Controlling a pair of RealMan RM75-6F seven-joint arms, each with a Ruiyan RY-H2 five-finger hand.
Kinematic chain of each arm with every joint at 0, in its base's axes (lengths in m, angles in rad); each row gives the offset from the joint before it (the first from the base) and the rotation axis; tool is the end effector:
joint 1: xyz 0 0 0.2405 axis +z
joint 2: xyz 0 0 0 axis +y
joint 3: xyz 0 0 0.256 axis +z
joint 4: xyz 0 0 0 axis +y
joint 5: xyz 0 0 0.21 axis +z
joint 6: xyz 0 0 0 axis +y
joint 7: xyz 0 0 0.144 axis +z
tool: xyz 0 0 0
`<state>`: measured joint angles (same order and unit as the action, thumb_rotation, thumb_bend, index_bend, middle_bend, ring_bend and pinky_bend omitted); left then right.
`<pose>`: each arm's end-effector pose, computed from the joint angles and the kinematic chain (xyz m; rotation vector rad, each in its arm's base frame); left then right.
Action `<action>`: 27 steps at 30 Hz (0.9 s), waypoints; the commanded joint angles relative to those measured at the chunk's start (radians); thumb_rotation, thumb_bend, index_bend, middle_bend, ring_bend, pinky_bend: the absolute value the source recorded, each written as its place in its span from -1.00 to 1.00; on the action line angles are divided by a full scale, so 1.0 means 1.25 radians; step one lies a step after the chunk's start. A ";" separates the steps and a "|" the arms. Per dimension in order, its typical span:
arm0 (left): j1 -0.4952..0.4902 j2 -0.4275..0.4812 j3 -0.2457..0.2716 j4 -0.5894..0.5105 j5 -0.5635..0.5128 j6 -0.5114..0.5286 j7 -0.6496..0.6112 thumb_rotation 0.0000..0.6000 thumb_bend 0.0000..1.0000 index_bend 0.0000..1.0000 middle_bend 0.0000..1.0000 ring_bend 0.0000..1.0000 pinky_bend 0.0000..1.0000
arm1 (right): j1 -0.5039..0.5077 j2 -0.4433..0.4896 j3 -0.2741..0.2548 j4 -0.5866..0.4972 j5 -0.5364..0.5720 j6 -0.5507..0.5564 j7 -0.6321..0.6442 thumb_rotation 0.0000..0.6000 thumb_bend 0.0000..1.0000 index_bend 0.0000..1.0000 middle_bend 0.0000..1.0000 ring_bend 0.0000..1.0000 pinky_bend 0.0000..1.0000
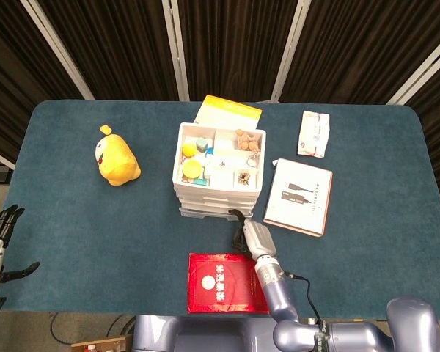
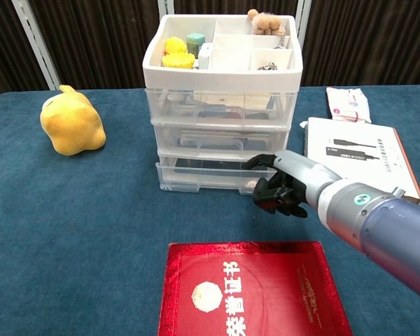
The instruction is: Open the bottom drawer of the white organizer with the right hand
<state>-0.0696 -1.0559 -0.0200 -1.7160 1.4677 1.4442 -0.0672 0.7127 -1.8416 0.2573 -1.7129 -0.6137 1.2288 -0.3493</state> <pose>-0.3066 0.1683 0.1616 -1.3491 -1.0618 -0.9157 -0.0963 -0.2744 -0.0813 1.4000 -1.7306 0.9946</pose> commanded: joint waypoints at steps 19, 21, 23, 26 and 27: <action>0.000 0.001 -0.003 0.000 0.000 0.003 -0.004 1.00 -0.91 -1.00 -1.00 -1.00 -1.00 | -0.037 0.061 -0.065 -0.155 0.030 0.044 -0.137 1.00 0.73 -0.28 0.70 0.69 0.80; 0.000 0.001 -0.002 -0.001 0.002 0.003 -0.002 1.00 -0.91 -1.00 -1.00 -1.00 -1.00 | -0.041 0.071 -0.069 -0.166 0.024 0.042 -0.138 1.00 0.59 -0.53 0.69 0.68 0.80; 0.001 0.000 -0.001 0.000 0.003 0.005 -0.001 1.00 -0.91 -1.00 -1.00 -1.00 -1.00 | -0.043 0.080 -0.073 -0.173 0.013 0.041 -0.141 1.00 0.36 -0.85 0.68 0.66 0.79; 0.001 -0.001 -0.002 0.000 0.002 0.005 0.001 1.00 -0.91 -1.00 -1.00 -1.00 -1.00 | -0.046 0.096 -0.076 -0.185 0.000 0.039 -0.144 1.00 0.13 -1.00 0.66 0.65 0.79; 0.001 -0.001 -0.002 0.001 0.002 0.005 0.002 1.00 -0.91 -1.00 -1.00 -1.00 -1.00 | -0.048 0.101 -0.076 -0.188 -0.007 0.042 -0.144 1.00 0.09 -1.00 0.65 0.65 0.79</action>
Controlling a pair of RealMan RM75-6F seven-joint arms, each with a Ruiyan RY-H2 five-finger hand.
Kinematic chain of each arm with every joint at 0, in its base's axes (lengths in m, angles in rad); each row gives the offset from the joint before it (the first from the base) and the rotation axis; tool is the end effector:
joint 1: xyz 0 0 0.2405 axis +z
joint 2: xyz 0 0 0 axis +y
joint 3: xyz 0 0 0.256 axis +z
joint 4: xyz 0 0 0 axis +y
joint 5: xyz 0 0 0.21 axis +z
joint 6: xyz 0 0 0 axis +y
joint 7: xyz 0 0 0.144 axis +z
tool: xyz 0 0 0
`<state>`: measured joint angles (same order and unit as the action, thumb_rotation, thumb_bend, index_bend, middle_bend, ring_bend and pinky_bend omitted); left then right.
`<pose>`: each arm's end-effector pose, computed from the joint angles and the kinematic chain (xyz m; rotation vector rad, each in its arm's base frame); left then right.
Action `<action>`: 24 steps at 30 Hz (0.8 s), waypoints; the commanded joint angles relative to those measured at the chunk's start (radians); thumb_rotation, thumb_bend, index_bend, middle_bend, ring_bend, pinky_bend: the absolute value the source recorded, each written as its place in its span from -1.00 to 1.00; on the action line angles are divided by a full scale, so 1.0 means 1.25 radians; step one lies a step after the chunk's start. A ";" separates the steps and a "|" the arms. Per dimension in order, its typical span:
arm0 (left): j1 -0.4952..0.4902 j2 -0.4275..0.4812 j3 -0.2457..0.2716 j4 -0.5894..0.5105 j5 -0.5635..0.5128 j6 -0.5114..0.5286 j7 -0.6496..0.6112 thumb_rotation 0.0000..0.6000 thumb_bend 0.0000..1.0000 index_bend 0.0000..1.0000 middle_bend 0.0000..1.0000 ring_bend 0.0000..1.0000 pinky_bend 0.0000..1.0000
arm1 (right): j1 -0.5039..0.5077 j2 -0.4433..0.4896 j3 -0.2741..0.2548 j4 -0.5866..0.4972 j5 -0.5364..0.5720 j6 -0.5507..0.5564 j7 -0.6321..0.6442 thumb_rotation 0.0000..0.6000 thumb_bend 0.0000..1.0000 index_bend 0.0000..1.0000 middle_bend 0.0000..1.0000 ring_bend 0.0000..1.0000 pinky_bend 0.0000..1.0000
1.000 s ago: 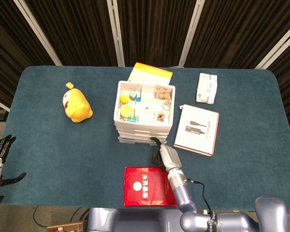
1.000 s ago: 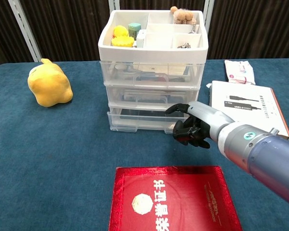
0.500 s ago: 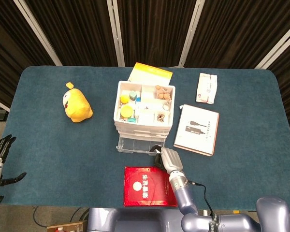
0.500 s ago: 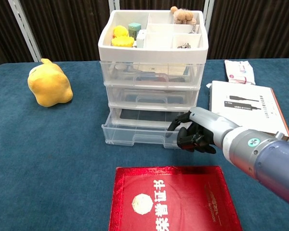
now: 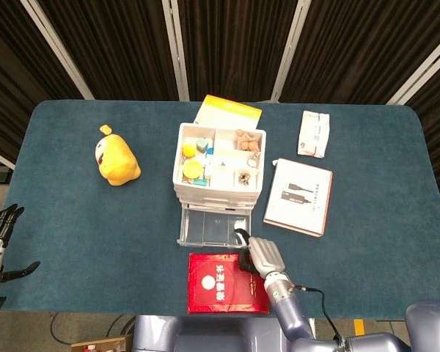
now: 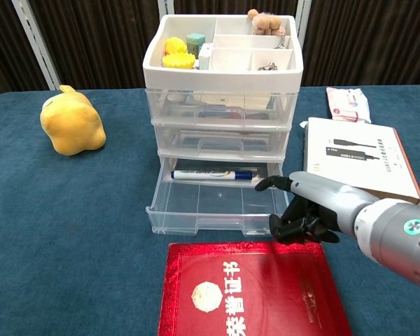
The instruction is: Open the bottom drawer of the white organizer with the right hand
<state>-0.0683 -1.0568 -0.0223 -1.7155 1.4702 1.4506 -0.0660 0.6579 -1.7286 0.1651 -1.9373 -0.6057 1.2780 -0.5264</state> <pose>-0.3060 0.1685 0.1624 -1.3465 -1.0543 -0.9212 -0.1051 -0.2363 -0.0578 1.5668 -1.6584 0.8410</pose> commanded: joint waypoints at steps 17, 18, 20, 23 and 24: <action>0.010 -0.009 0.003 0.008 0.008 0.022 0.028 1.00 -0.91 -1.00 -1.00 -1.00 -1.00 | -0.130 0.308 -0.154 -0.182 -0.286 0.230 -0.075 1.00 0.08 -1.00 0.41 0.44 0.56; 0.011 -0.010 0.003 0.010 0.009 0.023 0.032 1.00 -0.91 -1.00 -1.00 -1.00 -1.00 | -0.147 0.331 -0.168 -0.173 -0.332 0.242 -0.047 1.00 0.08 -1.00 0.28 0.31 0.44; 0.011 -0.013 0.003 0.014 0.013 0.027 0.038 1.00 -0.91 -1.00 -1.00 -1.00 -1.00 | -0.190 0.371 -0.199 -0.123 -0.459 0.277 0.044 1.00 0.05 -1.00 0.01 0.05 0.20; 0.012 -0.017 0.003 0.021 0.019 0.032 0.046 1.00 -0.91 -1.00 -1.00 -1.00 -1.00 | -0.247 0.416 -0.250 -0.018 -0.613 0.328 0.161 1.00 -0.10 -1.00 -0.49 -0.45 -0.25; 0.012 -0.019 0.003 0.023 0.022 0.034 0.051 1.00 -0.91 -1.00 -1.00 -1.00 -1.00 | -0.262 0.425 -0.261 0.017 -0.648 0.343 0.189 1.00 -0.20 -1.00 -0.69 -0.66 -0.43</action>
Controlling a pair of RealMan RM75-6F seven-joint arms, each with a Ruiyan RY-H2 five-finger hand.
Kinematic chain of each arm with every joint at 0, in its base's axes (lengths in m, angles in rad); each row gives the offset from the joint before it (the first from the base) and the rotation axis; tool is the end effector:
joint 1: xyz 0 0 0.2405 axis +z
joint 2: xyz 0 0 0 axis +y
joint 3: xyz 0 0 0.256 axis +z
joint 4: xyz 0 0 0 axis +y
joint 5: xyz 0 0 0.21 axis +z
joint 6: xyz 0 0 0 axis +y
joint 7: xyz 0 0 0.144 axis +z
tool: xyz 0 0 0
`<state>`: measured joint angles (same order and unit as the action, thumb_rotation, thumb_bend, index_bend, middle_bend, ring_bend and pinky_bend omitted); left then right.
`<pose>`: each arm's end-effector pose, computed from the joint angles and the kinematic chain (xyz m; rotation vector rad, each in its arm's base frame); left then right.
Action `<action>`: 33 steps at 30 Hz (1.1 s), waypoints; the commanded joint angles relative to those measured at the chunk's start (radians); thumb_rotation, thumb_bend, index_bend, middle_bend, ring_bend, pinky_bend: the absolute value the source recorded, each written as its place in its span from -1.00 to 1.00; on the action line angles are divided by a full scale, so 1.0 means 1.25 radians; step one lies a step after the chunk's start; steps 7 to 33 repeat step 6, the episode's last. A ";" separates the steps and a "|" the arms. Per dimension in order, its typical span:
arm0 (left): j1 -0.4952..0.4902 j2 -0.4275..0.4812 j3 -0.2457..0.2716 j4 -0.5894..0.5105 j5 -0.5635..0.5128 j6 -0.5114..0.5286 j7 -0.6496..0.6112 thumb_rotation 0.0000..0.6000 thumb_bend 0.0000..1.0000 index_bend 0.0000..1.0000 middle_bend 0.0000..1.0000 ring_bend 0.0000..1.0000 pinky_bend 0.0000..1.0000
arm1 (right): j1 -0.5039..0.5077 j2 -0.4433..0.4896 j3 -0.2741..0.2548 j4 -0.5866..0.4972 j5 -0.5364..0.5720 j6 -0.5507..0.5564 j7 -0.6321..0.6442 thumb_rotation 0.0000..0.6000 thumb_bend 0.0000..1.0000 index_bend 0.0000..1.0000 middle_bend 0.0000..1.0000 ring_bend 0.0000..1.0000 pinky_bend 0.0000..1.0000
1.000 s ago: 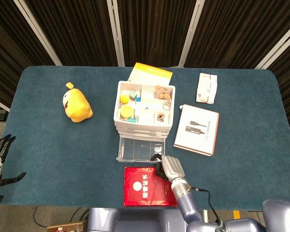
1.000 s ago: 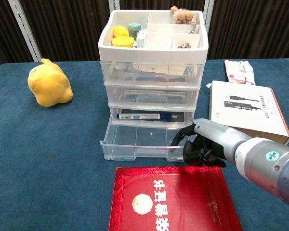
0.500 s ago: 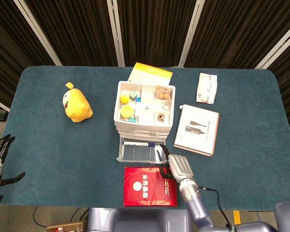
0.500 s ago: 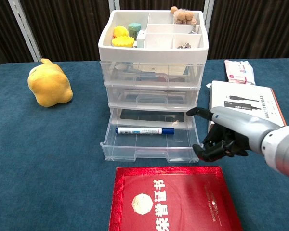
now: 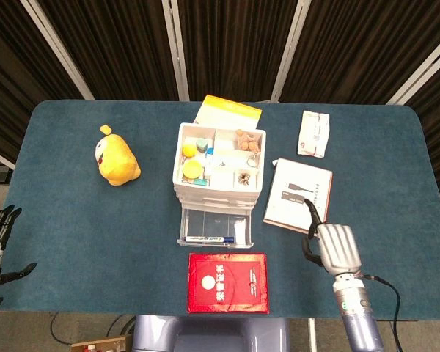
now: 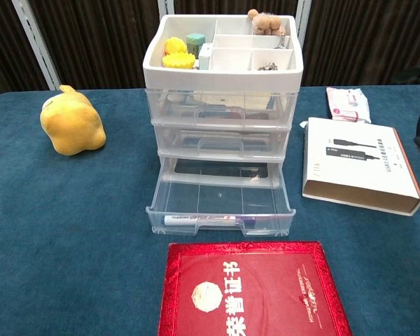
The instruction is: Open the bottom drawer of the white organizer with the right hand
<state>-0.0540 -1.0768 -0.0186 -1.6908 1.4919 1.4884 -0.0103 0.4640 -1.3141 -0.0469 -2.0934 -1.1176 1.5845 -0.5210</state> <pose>-0.3073 0.1640 0.1619 -1.3612 -0.9822 -0.8973 -0.1748 -0.2210 0.0826 1.4591 -1.0667 0.9332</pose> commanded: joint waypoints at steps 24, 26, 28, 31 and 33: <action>0.004 -0.013 0.004 0.027 0.037 0.030 0.049 1.00 -0.91 -1.00 -1.00 -1.00 -1.00 | -0.179 0.129 -0.113 0.262 -0.280 0.126 0.275 1.00 -0.51 -1.00 -1.00 -1.00 -0.91; 0.004 -0.013 0.004 0.027 0.037 0.030 0.049 1.00 -0.91 -1.00 -1.00 -1.00 -1.00 | -0.179 0.129 -0.113 0.262 -0.280 0.126 0.275 1.00 -0.51 -1.00 -1.00 -1.00 -0.91; 0.004 -0.013 0.004 0.027 0.037 0.030 0.049 1.00 -0.91 -1.00 -1.00 -1.00 -1.00 | -0.179 0.129 -0.113 0.262 -0.280 0.126 0.275 1.00 -0.51 -1.00 -1.00 -1.00 -0.91; 0.004 -0.013 0.004 0.027 0.037 0.030 0.049 1.00 -0.91 -1.00 -1.00 -1.00 -1.00 | -0.179 0.129 -0.113 0.262 -0.280 0.126 0.275 1.00 -0.51 -1.00 -1.00 -1.00 -0.91; 0.004 -0.013 0.004 0.027 0.037 0.030 0.049 1.00 -0.91 -1.00 -1.00 -1.00 -1.00 | -0.179 0.129 -0.113 0.262 -0.280 0.126 0.275 1.00 -0.51 -1.00 -1.00 -1.00 -0.91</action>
